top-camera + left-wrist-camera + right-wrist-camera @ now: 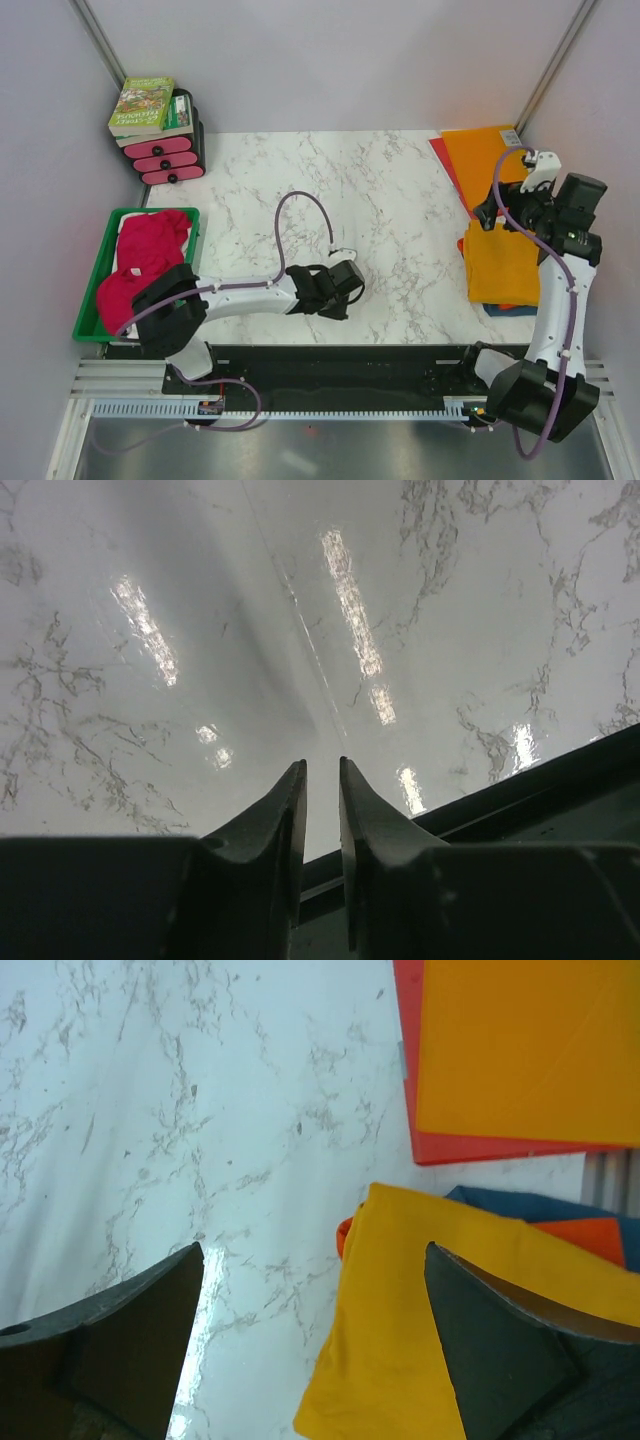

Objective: Fold and stack the t-shirts
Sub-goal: Put the neatly folded tshirt into the corner of the board with the right arm

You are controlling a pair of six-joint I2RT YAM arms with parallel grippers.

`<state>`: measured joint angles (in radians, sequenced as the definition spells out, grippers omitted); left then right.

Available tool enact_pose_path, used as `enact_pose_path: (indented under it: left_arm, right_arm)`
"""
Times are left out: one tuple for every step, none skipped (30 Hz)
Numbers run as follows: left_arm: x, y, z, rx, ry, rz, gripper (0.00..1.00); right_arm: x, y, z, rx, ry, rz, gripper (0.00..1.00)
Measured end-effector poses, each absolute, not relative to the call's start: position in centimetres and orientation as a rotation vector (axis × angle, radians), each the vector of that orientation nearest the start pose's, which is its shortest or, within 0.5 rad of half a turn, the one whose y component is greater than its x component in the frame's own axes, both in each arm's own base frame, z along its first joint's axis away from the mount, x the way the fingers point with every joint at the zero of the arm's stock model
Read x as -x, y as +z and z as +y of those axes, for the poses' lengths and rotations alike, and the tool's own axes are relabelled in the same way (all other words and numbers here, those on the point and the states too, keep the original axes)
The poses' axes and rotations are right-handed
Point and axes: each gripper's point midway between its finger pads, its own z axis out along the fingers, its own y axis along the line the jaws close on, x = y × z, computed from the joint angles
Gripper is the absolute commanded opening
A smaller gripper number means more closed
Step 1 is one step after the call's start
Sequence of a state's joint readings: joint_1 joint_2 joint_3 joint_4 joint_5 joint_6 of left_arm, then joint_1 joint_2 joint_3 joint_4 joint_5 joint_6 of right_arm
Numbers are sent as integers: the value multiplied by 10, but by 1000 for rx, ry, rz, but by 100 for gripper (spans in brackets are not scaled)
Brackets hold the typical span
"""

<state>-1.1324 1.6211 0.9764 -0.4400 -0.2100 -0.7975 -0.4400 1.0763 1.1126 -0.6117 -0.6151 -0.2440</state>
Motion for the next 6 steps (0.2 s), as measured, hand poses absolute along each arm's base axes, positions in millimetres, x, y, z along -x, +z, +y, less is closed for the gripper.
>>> enact_pose_path:
  left_arm:
    - [-157, 43, -319, -376, -388, 2642, 28]
    - [-156, 45, -318, -372, -395, 2635, 28]
    - [-155, 47, -315, -366, -398, 2630, 28]
    - [-155, 50, -313, -360, -403, 2623, 27]
    - [-155, 52, -311, -352, -405, 2615, 27]
    - [-155, 53, -309, -347, -407, 2611, 27]
  right_arm:
    - [-312, 252, -40, 142, 240, 2051, 98]
    - [-310, 243, -35, 128, 244, 2074, 98]
    - [-308, 234, -32, 116, 246, 2097, 98]
    - [-307, 227, -28, 109, 246, 2116, 98]
    - [-305, 222, -24, 108, 244, 2131, 98]
    - [-303, 218, -20, 113, 239, 2140, 98]
